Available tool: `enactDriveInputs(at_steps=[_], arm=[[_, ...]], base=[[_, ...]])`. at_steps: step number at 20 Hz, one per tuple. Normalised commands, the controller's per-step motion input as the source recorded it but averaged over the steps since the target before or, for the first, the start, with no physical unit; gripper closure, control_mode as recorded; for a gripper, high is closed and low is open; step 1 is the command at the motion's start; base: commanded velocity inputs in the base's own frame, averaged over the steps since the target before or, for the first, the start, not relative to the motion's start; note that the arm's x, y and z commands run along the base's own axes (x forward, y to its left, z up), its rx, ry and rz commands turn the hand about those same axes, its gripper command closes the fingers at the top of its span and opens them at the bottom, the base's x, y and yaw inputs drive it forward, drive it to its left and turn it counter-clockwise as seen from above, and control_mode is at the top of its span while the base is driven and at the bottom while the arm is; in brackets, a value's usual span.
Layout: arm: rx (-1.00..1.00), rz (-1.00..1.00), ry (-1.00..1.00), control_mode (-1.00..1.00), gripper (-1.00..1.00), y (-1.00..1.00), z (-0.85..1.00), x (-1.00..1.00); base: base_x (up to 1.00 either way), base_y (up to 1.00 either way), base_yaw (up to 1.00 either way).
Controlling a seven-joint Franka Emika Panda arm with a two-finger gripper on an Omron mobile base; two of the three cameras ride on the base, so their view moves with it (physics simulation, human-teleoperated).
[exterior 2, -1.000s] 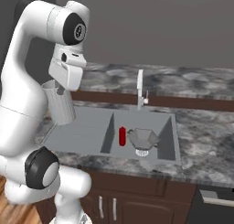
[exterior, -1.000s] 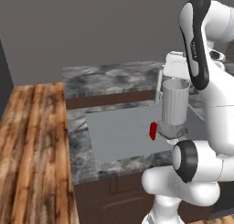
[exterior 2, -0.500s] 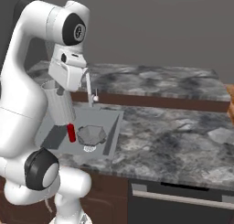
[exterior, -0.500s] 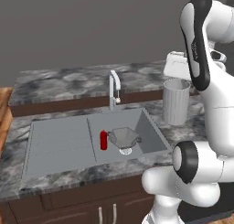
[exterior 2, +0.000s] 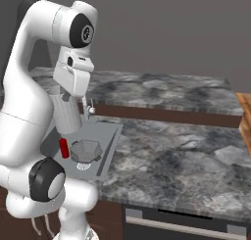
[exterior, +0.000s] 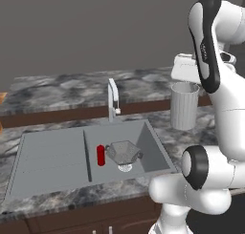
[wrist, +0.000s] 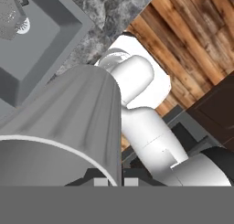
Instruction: Pick the glass cup and colander and place them in the sink. Then turn on the water.
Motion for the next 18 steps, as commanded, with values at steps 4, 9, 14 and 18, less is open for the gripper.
enactDriveInputs(at_steps=[4,9,14,18], arm=[[0.00,0.00,0.00,1.00,1.00,0.00,0.00,0.00],[0.00,0.00,0.00,1.00,1.00,0.00,0.00,0.00],[0.00,0.00,0.00,1.00,1.00,0.00,0.00,0.00],[0.00,0.00,0.00,1.00,1.00,0.00,0.00,0.00]], base=[[0.86,0.13,0.00],[0.56,0.07,0.33],[0.37,0.00,0.48],[0.50,-0.13,0.37]])
